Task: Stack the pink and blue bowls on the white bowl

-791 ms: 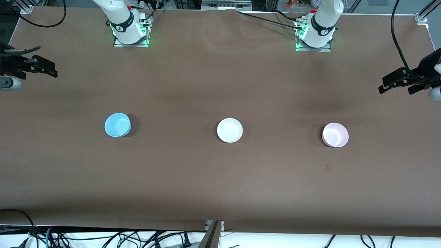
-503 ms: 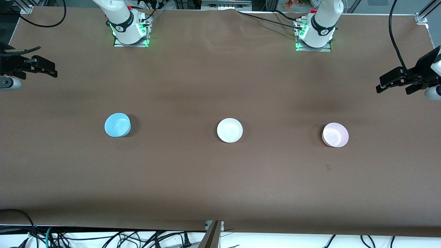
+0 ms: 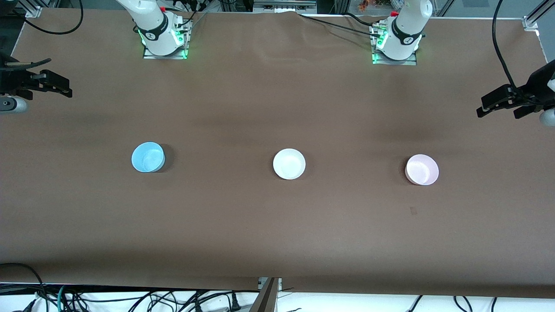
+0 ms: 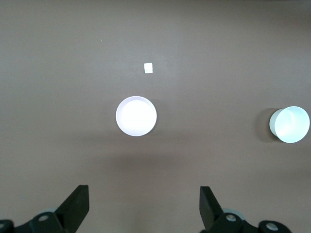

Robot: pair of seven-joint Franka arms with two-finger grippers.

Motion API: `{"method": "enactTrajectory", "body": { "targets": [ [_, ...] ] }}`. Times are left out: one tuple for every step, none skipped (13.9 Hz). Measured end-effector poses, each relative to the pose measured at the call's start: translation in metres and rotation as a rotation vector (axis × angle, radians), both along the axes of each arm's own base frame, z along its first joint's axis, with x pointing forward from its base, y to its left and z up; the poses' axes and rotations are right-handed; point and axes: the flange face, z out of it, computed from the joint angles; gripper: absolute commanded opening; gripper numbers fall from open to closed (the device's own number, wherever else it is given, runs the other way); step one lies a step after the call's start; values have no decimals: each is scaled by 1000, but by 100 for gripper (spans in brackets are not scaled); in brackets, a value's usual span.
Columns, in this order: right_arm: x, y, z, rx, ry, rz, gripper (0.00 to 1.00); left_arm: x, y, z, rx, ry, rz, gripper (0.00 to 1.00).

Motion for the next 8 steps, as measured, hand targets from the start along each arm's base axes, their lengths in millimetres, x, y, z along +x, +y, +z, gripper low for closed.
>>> {"method": "enactTrajectory", "body": {
  "targets": [
    [0, 0, 0, 0, 0, 0, 99, 0, 0, 0, 0, 0, 1, 100],
    [0, 0, 0, 0, 0, 0, 100, 0, 0, 0, 0, 0, -1, 100],
    [0, 0, 0, 0, 0, 0, 100, 0, -2, 0, 0, 0, -3, 100],
    [0, 0, 0, 0, 0, 0, 100, 0, -3, 0, 0, 0, -5, 100],
    [0, 0, 0, 0, 0, 0, 100, 0, -4, 0, 0, 0, -7, 100],
    [0, 0, 0, 0, 0, 0, 99, 0, -4, 0, -1, 0, -8, 100],
    [0, 0, 0, 0, 0, 0, 100, 0, -5, 0, -1, 0, -9, 100],
    [0, 0, 0, 0, 0, 0, 99, 0, -5, 0, -1, 0, -10, 100]
  ]
}}
